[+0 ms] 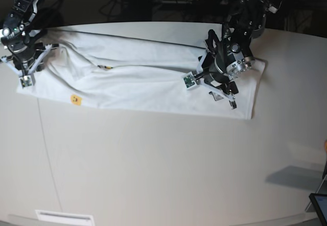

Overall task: Fold the T-shirt properly
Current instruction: 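Move the left gripper back to the strip's end and pinch it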

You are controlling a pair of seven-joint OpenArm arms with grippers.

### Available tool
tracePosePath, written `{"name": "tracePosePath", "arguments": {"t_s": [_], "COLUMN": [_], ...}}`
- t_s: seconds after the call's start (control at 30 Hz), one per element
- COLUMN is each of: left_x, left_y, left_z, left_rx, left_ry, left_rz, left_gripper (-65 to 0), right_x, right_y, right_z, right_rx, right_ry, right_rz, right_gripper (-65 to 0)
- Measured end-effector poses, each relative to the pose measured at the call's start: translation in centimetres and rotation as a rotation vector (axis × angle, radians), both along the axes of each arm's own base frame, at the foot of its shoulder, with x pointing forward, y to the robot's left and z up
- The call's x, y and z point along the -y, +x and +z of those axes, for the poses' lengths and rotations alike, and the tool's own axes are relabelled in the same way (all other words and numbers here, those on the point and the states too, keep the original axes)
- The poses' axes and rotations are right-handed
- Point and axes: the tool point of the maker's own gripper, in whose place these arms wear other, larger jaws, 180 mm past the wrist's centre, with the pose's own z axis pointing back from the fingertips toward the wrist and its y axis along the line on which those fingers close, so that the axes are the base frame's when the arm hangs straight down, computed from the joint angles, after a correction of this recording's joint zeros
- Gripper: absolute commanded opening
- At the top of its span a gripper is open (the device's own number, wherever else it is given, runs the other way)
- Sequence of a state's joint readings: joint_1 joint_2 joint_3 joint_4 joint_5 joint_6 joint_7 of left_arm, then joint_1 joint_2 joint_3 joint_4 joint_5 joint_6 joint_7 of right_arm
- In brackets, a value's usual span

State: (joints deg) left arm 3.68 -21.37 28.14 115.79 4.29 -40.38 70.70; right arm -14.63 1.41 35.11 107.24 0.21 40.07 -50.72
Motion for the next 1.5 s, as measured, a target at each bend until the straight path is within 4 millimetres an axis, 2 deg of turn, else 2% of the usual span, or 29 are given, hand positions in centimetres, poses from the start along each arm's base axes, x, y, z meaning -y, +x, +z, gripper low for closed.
{"name": "tracePosePath", "arguments": {"t_s": [0.2,0.37,0.5,0.63,0.7,0.77,0.83,0.87,1.0,1.1,1.2,1.3,1.33,1.43,1.5], "left_x": [2.3,7.0,7.6,7.3,6.9,6.3,6.2,6.4,6.9,6.3,5.5,5.9,5.7,4.4,3.0], "left_y": [-0.7,-3.7,-4.8,-4.9,-3.3,-1.8,-0.9,-0.4,1.1,0.6,-0.7,-1.4,-1.4,-1.0,-0.6], "left_z": [-0.3,-1.3,-1.6,-1.4,-0.2,1.1,2.5,3.4,5.9,4.9,2.6,2.5,2.4,1.4,0.8], "left_rx": [-0.009,-0.118,-0.179,-0.203,-0.15,-0.103,-0.075,-0.05,0.06,0.091,0.093,0.117,0.126,0.138,0.172], "left_ry": [-0.055,-0.177,-0.22,-0.267,-0.342,-0.419,-0.527,-0.599,-0.784,-0.746,-0.7,-0.767,-0.787,-0.828,-0.852], "left_rz": [-0.053,-0.175,-0.181,-0.169,-0.122,-0.081,-0.045,-0.022,0.033,0.038,0.045,0.027,0.033,0.082,0.157], "left_gripper": [-34.8,-34.8,-34.8,-35.1,-37.1,-46.4,-61.6,-65.0,-64.8,-65.0,-65.0,-65.0,-65.0,-65.0,-65.0], "right_x": [0.0,0.1,0.1,0.1,0.1,0.1,0.1,0.1,0.0,-0.1,-0.3,-0.5,-0.5,-0.6,-0.7], "right_y": [0.1,0.5,0.9,0.8,0.8,0.8,0.8,0.7,0.8,0.9,1.4,1.3,1.5,1.8,1.6], "right_z": [0.1,0.3,0.5,0.5,0.5,0.5,0.5,0.4,0.4,0.6,2.0,2.7,2.8,3.1,3.1], "right_rx": [0.002,0.01,0.023,0.018,0.018,0.018,0.021,0.02,0.022,0.038,0.113,0.146,0.15,0.172,0.172], "right_ry": [-0.001,-0.004,-0.004,-0.007,-0.006,-0.007,-0.005,-0.004,-0.002,-0.001,-0.013,-0.021,-0.024,-0.022,-0.02], "right_rz": [0.0,0.003,0.005,0.004,0.004,0.004,0.005,0.005,0.004,0.009,0.033,0.046,0.046,0.052,0.055], "right_gripper": [-54.7,-54.7,-54.7,-54.7,-54.7,-54.7,-54.7,-54.8,-55.3,-55.4,-55.4,-55.6,-56.4,-65.0,-64.9]}}
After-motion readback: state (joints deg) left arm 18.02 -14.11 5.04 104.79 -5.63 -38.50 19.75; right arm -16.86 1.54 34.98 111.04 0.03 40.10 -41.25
